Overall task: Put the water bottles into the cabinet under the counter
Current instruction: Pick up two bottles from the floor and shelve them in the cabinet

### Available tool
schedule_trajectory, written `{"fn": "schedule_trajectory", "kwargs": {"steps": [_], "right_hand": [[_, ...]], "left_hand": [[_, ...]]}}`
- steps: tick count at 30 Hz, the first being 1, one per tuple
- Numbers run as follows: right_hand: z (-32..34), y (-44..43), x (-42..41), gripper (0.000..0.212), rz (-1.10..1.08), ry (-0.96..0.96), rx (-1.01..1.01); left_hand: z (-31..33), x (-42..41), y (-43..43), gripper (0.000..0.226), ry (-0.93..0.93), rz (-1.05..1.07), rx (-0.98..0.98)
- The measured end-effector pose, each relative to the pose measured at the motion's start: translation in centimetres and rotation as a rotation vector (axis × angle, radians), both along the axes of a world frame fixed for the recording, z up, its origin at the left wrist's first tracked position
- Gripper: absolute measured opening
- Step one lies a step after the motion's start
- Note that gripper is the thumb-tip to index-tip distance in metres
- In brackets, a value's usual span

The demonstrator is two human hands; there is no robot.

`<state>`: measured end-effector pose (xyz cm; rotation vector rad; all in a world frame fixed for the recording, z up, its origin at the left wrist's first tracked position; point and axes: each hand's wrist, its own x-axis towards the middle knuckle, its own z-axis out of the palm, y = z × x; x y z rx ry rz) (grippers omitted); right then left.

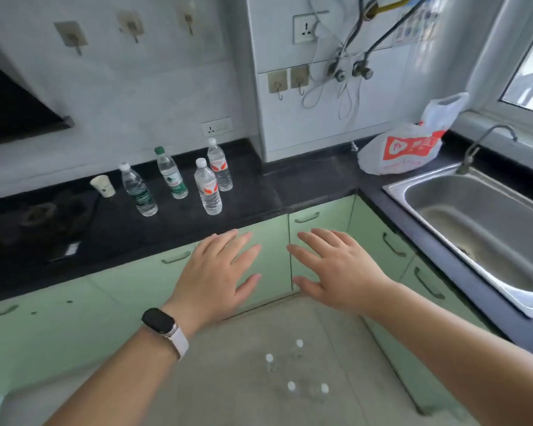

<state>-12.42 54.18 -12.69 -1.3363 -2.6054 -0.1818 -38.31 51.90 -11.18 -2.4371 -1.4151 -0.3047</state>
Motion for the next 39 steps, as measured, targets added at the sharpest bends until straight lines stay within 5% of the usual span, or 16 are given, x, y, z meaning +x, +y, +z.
{"fn": "schedule_trajectory", "kwargs": {"steps": [8, 15, 32, 39], "right_hand": [[-3.2, -0.8, -5.0, 0.059, -0.375, -0.021, -0.155], [-11.2, -3.3, -6.6, 0.066, -0.568, 0.035, -0.335], [-50.6, -7.8, -3.8, 0.069, -0.968, 0.314, -0.842], [-66.2, -9.0, -0.8, 0.082, -1.176, 0.582, -0.948]], "left_hand": [[-6.4, -5.2, 7.0, 0.049, -0.064, -0.308, -0.102], [-15.6, -6.5, 8.4, 0.054, -0.096, -0.319, -0.411], [-54.3, -1.8, 2.4, 0.075, -0.264, 0.114, -1.024], [-69.8, 0.4, -0.1, 0.056, -0.401, 0.329, -1.24]]}}
